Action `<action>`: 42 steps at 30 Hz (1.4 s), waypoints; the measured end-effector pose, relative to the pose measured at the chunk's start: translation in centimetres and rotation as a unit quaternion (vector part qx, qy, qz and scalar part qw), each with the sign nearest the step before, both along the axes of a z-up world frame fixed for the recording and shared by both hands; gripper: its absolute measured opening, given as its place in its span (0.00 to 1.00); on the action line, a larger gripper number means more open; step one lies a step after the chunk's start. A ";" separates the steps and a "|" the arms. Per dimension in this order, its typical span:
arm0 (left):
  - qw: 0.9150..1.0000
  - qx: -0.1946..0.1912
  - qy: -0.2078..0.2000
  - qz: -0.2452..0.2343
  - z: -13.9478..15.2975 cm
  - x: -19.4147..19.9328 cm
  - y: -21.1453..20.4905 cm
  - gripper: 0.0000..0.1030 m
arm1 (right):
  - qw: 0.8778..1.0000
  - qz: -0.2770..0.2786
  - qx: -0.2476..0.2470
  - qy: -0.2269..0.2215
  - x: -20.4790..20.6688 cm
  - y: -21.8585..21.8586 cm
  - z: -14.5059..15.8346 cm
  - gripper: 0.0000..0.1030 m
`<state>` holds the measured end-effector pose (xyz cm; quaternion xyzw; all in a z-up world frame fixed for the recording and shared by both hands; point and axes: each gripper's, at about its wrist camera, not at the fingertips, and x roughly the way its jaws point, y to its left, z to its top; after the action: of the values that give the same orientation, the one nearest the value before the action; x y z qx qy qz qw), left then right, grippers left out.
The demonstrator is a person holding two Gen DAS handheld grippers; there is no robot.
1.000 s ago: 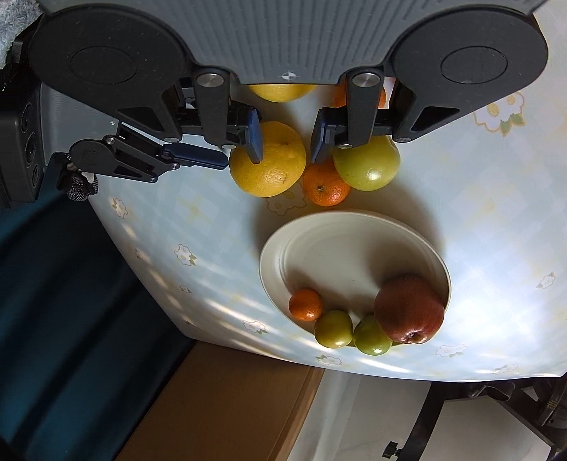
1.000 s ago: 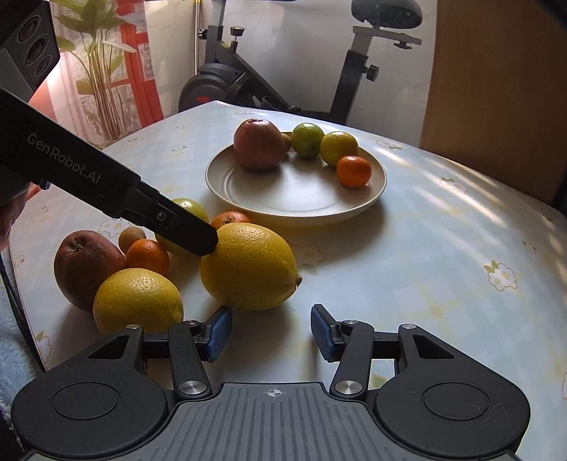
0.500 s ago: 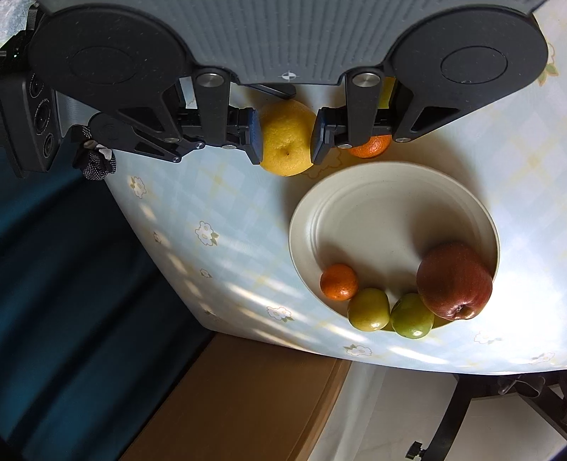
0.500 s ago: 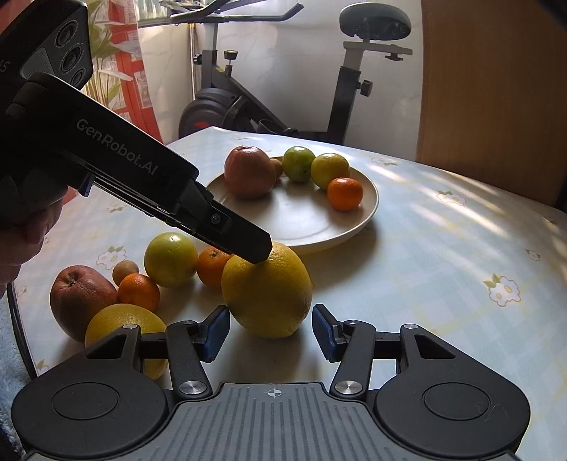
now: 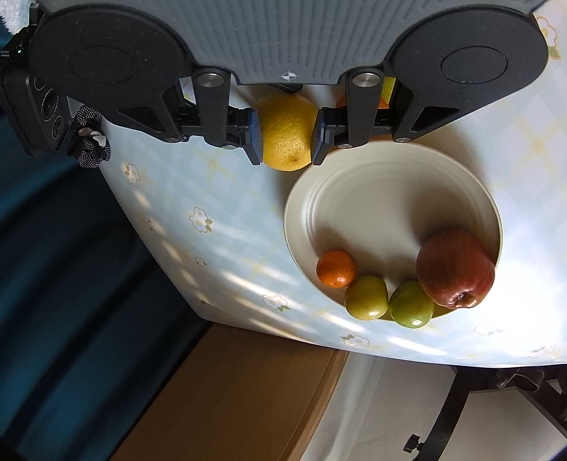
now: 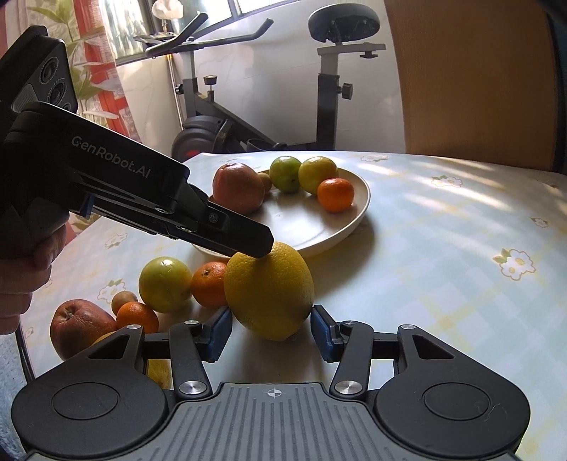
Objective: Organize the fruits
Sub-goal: 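Carry the yellow lemon toward the plate with the right tool while the left tool steadies it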
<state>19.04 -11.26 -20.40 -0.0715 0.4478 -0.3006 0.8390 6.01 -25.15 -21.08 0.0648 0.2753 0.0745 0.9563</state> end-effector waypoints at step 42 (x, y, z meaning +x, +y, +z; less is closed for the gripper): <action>0.999 0.011 -0.020 0.035 2.9 8.0 2.0 0.29 | 0.999 0.018 -0.034 0.000 11.8 0.9 5.3 0.31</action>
<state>27.00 -9.30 -17.51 -0.0718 0.4310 -0.2679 0.8587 17.81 -24.27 -15.74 0.0274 0.2786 0.0827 0.9564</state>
